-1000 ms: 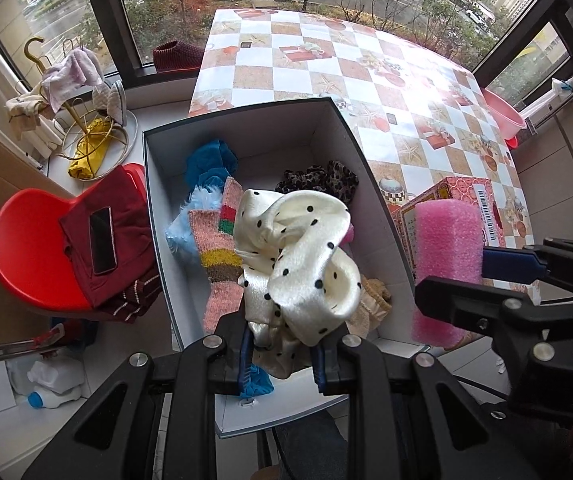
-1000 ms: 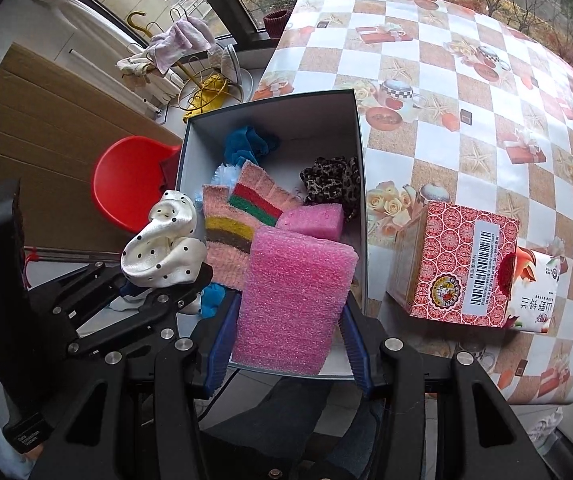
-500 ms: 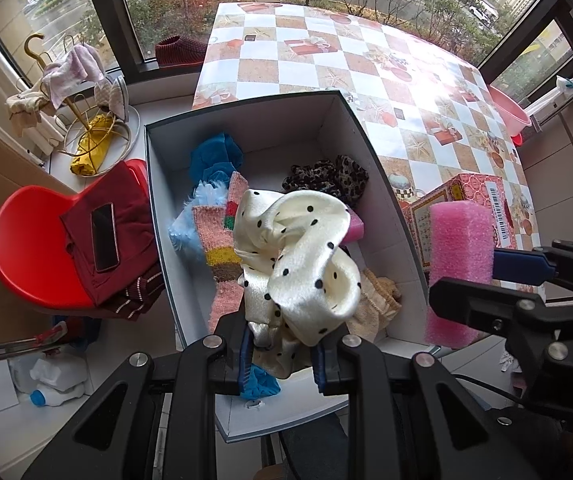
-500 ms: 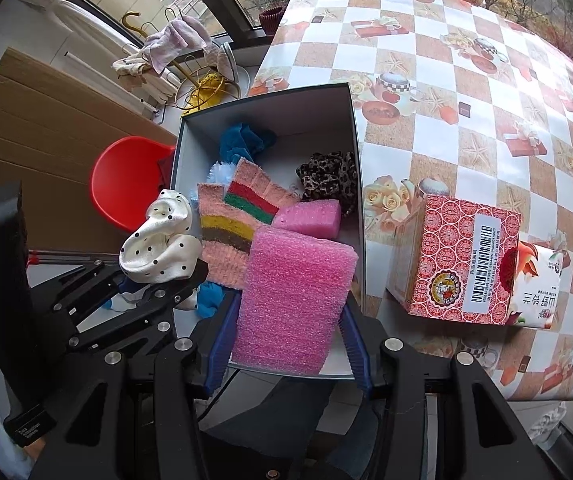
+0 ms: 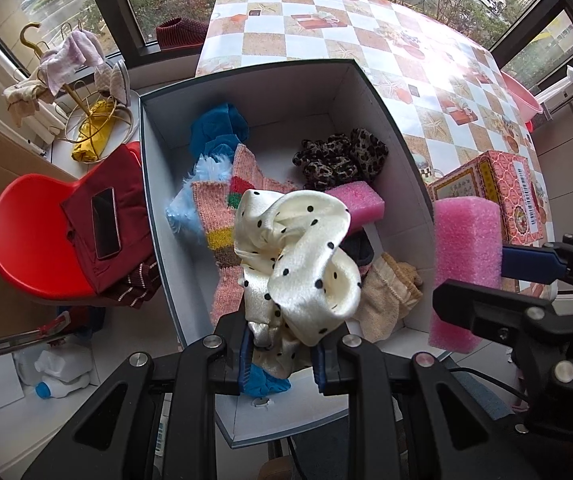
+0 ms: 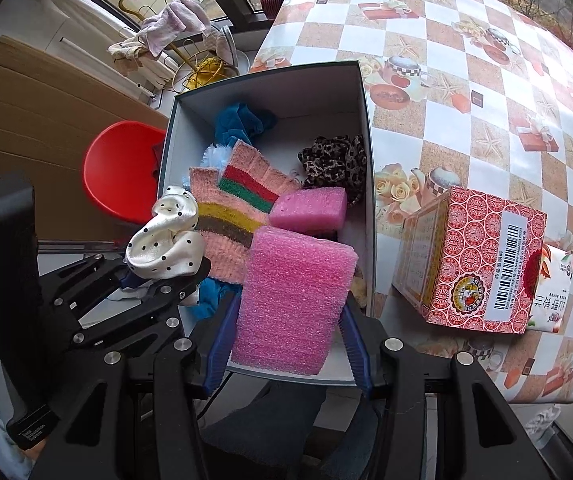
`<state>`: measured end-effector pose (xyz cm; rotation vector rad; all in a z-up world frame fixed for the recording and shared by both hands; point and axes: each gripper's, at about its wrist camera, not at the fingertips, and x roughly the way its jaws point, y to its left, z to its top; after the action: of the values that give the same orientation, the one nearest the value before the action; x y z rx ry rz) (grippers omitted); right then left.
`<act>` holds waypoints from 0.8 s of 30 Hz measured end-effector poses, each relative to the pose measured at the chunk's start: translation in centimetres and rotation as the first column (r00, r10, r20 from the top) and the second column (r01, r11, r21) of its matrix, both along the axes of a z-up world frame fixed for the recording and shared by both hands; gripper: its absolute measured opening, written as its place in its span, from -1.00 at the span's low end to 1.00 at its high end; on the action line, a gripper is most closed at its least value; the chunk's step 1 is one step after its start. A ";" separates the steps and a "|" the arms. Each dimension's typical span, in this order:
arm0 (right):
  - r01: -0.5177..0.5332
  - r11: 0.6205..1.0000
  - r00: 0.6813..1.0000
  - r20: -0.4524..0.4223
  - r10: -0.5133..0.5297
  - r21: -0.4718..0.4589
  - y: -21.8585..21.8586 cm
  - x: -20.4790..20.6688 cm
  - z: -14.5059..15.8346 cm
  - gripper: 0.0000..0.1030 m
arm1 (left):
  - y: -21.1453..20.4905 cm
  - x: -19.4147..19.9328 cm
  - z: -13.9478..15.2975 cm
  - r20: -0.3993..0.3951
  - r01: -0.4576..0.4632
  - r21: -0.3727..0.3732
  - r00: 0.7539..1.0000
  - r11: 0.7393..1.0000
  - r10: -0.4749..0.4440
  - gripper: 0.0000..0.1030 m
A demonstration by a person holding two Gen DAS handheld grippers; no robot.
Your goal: Organize soft objects
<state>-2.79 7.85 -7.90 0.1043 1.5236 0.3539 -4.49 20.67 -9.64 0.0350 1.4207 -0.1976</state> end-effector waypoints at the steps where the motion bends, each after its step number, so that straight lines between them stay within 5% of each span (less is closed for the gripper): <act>1: 0.001 1.000 1.000 -0.005 -0.001 0.001 0.0 0.0 -0.1 -0.01 | -0.1 -0.1 -0.1 -0.004 0.004 0.002 1.000 1.000 -0.004 -0.50; 14: 0.009 1.000 1.000 -0.029 -0.008 0.005 -0.2 -0.2 -0.9 -0.01 | -0.5 -0.4 -0.6 -0.022 0.011 -0.004 1.000 1.000 -0.011 -0.49; 17: -0.003 1.000 0.999 -0.035 0.003 0.013 0.0 -0.2 -1.0 0.01 | -0.3 -0.4 -0.6 -0.021 0.006 -0.014 1.000 1.000 -0.006 0.05; 18: -0.005 1.000 0.999 -0.035 0.006 0.011 0.1 -0.2 -1.0 0.03 | -0.3 -0.4 -0.6 -0.027 0.006 -0.010 1.000 1.000 -0.006 0.42; 19: -0.009 1.000 0.999 -0.034 0.010 0.009 0.2 -0.2 -1.0 0.32 | -0.3 -0.4 -0.7 -0.030 0.007 0.000 1.000 1.000 -0.007 0.62; 21: -0.012 1.000 1.000 -0.022 0.011 -0.027 0.2 -0.3 -0.9 0.71 | -0.3 -0.4 -0.4 -0.018 0.014 0.028 1.000 1.000 -0.014 0.62; 24: 0.000 1.000 1.000 -0.003 0.000 -0.004 -0.2 -0.2 0.0 0.73 | -0.1 -0.4 0.3 0.011 0.019 0.059 1.000 0.998 -0.020 0.64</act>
<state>-3.02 7.70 -7.92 0.1021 1.5274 0.3507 -4.85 20.52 -9.34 0.0986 1.4146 -0.1714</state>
